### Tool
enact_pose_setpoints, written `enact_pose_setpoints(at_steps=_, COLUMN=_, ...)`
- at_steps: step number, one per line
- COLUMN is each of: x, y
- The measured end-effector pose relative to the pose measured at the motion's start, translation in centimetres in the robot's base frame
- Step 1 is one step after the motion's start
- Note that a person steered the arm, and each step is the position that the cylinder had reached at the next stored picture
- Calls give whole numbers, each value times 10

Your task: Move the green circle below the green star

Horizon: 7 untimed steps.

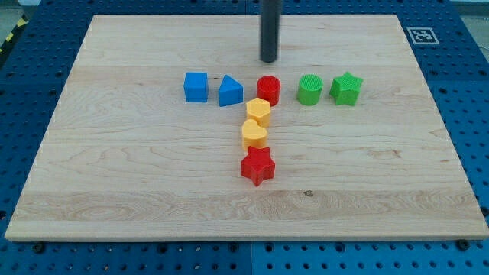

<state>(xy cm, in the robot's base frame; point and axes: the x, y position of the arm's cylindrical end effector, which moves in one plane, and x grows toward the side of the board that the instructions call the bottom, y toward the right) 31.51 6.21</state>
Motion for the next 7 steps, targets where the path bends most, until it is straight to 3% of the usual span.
enact_pose_setpoints(at_steps=7, x=111, y=46)
